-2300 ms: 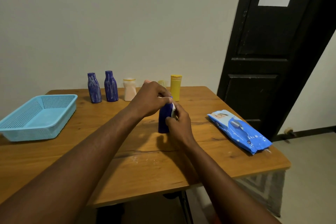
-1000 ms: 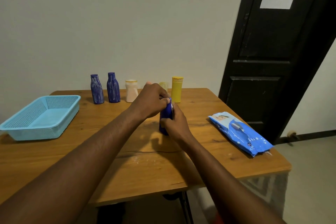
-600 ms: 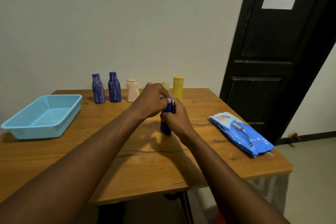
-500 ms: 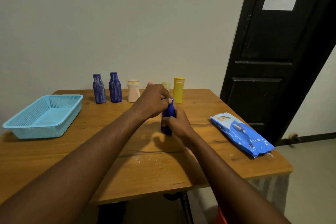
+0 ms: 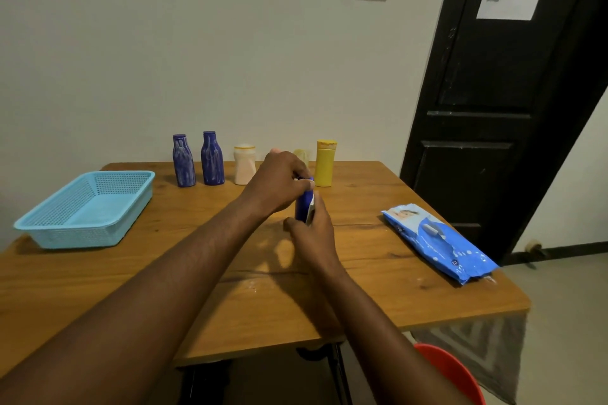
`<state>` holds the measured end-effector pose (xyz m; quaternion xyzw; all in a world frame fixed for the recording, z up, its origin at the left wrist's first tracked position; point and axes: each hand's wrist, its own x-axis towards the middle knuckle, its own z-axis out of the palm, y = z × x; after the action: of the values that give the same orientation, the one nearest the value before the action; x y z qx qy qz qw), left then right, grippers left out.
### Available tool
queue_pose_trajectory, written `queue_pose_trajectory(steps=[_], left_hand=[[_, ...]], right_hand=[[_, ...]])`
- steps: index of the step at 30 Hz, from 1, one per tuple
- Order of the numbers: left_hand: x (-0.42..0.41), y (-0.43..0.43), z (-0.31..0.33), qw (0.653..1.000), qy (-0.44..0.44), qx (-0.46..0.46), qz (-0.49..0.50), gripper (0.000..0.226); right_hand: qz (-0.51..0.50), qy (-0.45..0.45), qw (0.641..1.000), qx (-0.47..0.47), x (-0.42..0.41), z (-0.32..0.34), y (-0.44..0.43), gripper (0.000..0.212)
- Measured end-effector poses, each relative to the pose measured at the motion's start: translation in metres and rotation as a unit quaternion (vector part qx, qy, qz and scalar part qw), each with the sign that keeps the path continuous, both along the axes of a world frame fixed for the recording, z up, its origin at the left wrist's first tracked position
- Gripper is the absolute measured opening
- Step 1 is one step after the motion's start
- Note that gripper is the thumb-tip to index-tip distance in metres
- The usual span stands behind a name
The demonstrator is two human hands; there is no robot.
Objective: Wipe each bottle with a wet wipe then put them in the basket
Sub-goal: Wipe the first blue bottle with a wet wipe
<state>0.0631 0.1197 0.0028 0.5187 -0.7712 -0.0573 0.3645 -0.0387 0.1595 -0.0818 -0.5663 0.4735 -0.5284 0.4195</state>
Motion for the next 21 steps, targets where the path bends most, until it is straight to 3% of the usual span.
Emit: queue_pose_trajectory(steps=[3, 5, 16, 19, 21], left_hand=[[0.0, 0.0, 0.002, 1.0, -0.007, 0.009, 0.004, 0.013], [0.0, -0.001, 0.002, 1.0, -0.008, 0.018, 0.004, 0.014], [0.006, -0.005, 0.006, 0.999, -0.02, 0.033, 0.009, 0.018], [0.008, -0.004, 0.008, 0.999, -0.021, 0.037, 0.008, 0.018], [0.009, -0.004, 0.008, 0.999, -0.02, 0.039, 0.006, 0.02]], right_hand=[[0.022, 0.028, 0.997, 0.066, -0.012, 0.002, -0.011, 0.051], [0.034, 0.078, 0.992, 0.09, -0.014, -0.007, -0.007, 0.044], [-0.02, 0.007, 0.999, -0.036, 0.012, -0.01, 0.009, 0.096], [-0.014, 0.025, 1.0, 0.006, 0.006, 0.0, -0.008, 0.091], [-0.002, 0.044, 0.997, 0.058, 0.001, -0.003, -0.015, 0.071]])
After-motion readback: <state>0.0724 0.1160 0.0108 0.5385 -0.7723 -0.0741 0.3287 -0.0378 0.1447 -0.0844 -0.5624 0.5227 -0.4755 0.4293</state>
